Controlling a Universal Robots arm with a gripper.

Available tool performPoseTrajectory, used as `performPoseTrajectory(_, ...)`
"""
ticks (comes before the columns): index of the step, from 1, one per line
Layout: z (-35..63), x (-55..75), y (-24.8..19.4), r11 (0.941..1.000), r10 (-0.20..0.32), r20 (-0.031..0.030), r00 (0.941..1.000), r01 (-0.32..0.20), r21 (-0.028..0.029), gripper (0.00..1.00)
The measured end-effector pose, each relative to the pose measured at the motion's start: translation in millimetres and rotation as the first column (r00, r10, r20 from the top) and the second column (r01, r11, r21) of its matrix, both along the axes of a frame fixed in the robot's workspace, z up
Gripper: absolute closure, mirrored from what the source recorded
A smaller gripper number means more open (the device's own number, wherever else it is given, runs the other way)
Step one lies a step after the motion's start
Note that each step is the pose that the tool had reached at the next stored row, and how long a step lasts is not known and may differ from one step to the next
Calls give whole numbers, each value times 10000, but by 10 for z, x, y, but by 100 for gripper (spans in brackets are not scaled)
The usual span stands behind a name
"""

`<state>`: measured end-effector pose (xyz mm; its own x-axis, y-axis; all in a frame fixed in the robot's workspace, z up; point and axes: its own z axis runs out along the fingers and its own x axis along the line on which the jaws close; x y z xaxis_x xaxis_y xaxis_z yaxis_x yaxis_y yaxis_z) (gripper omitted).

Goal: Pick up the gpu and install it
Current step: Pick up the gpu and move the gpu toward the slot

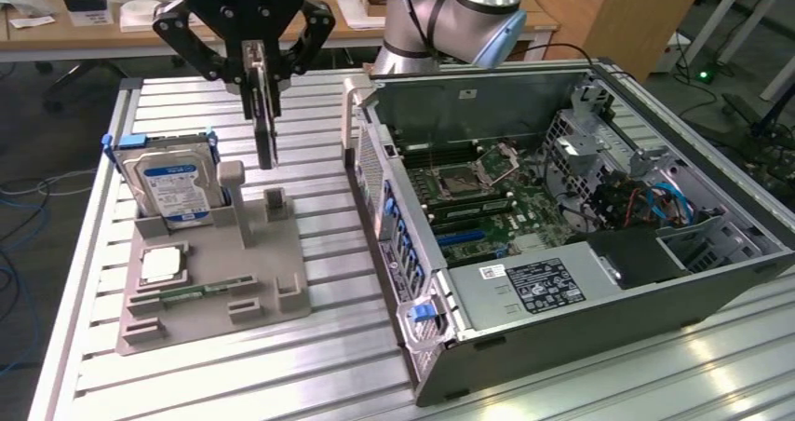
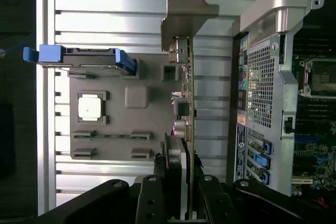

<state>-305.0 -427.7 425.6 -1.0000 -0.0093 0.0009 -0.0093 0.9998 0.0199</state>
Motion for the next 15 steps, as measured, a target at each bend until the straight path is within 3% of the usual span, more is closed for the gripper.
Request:
performPoseTrajectory(7, 1, 35, 0, 10000, 1, -2, 10000, -1, -1, 72)
performPoseTrajectory(15, 0, 283, 0, 10000, 0, -1, 10000, 0, -1, 72)
